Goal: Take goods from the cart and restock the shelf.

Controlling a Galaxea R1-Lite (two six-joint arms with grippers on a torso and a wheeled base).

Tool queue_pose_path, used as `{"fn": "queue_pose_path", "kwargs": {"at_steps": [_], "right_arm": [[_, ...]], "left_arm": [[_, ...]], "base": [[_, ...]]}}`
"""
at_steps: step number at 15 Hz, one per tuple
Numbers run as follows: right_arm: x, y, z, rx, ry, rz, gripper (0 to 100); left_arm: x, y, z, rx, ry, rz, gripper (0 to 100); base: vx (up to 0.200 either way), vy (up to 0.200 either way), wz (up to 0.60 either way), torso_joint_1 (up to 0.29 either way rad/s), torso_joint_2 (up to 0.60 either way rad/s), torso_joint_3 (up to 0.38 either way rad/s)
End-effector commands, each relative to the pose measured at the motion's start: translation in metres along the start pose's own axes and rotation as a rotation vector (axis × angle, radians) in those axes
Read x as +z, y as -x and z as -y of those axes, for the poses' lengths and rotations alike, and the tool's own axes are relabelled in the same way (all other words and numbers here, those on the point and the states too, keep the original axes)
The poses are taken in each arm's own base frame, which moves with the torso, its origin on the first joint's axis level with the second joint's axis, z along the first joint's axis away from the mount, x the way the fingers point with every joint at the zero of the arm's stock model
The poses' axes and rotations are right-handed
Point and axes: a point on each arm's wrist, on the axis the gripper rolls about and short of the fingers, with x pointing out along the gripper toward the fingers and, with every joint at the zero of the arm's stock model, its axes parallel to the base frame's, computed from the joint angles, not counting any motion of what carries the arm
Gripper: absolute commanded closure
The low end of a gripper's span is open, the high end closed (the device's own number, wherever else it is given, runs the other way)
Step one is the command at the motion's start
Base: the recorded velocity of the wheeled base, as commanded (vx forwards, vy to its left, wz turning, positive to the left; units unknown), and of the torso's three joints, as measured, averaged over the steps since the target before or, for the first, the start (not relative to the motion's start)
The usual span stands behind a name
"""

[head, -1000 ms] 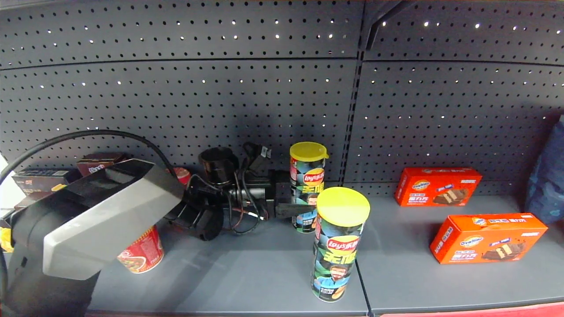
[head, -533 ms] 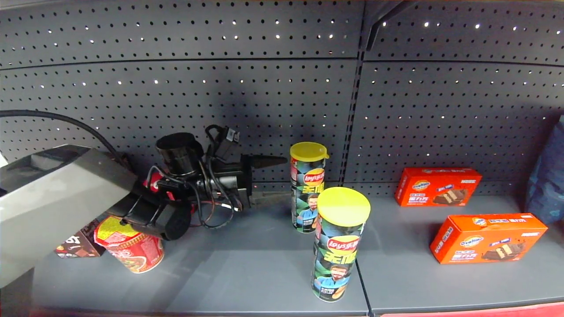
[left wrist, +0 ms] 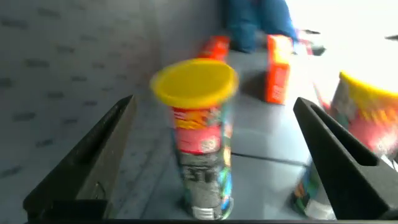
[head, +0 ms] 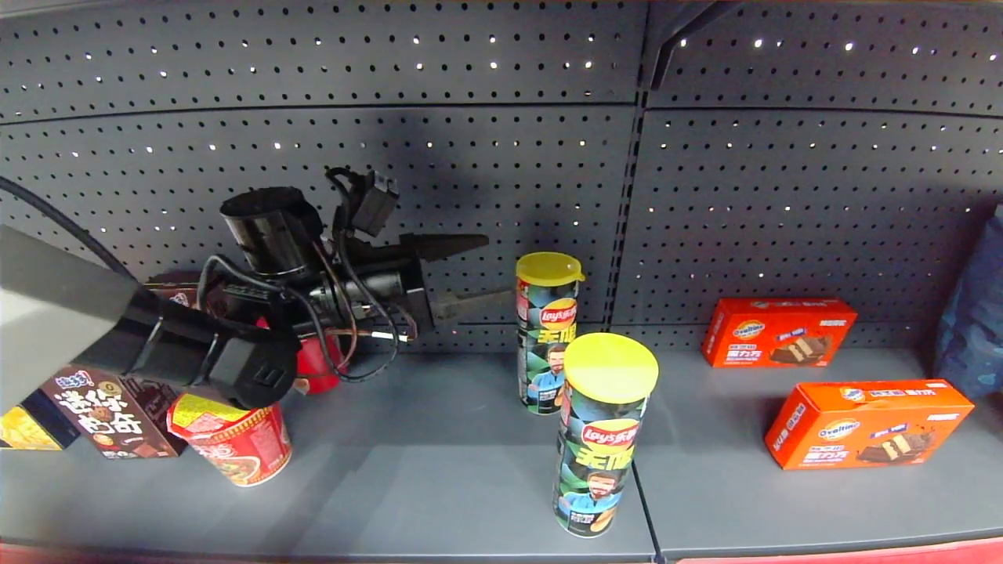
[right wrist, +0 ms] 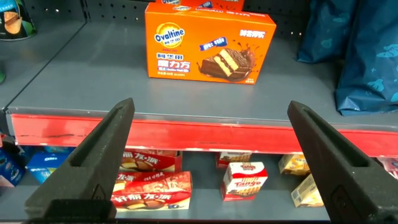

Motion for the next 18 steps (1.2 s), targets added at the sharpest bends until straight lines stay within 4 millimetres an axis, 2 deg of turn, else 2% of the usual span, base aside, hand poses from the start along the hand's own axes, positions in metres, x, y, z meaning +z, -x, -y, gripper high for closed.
{"fn": "queue_pose_path", "kwargs": {"at_steps": [1, 3, 5, 7, 8, 9, 11, 13, 16, 18], "right_arm": [[0.000, 0.000, 0.000, 0.000, 0.001, -0.001, 0], [0.000, 0.000, 0.000, 0.000, -0.001, -0.001, 0], [0.000, 0.000, 0.000, 0.000, -0.003, -0.001, 0], [0.000, 0.000, 0.000, -0.005, -0.022, 0.000, 0], [0.000, 0.000, 0.000, -0.006, -0.033, 0.000, 0], [0.000, 0.000, 0.000, -0.006, -0.044, -0.002, 0], [0.000, 0.000, 0.000, -0.004, -0.044, -0.002, 0], [0.000, 0.000, 0.000, -0.001, -0.042, -0.003, 0], [0.000, 0.000, 0.000, -0.011, -0.041, -0.002, 0], [0.000, 0.000, 0.000, -0.012, -0.038, -0.002, 0]], "left_arm": [[0.037, 0.012, 0.026, 0.090, -0.016, 0.012, 0], [0.045, 0.016, 0.049, 0.274, -0.006, -0.044, 0], [0.048, 0.008, 0.081, 0.493, 0.049, -0.147, 0], [0.048, 0.010, 0.097, 0.601, 0.075, -0.228, 0], [0.048, 0.014, 0.100, 0.629, 0.079, -0.256, 0], [0.044, 0.018, 0.100, 0.750, 0.077, -0.348, 0], [0.038, 0.023, 0.094, 0.875, 0.059, -0.450, 0], [0.030, 0.020, 0.086, 0.930, 0.029, -0.510, 0], [0.011, -0.006, 0.063, 1.019, -0.087, -0.621, 0], [-0.002, -0.023, 0.058, 0.990, -0.096, -0.647, 0]], "base": [[0.000, 0.000, 0.00, 0.000, 0.00, 0.000], [0.000, 0.000, 0.00, 0.000, 0.00, 0.000], [0.000, 0.000, 0.00, 0.000, 0.00, 0.000], [0.000, 0.000, 0.00, 0.000, 0.00, 0.000], [0.000, 0.000, 0.00, 0.000, 0.00, 0.000], [0.000, 0.000, 0.00, 0.000, 0.00, 0.000], [0.000, 0.000, 0.00, 0.000, 0.00, 0.000], [0.000, 0.000, 0.00, 0.000, 0.00, 0.000], [0.000, 0.000, 0.00, 0.000, 0.00, 0.000], [0.000, 0.000, 0.00, 0.000, 0.00, 0.000]]}}
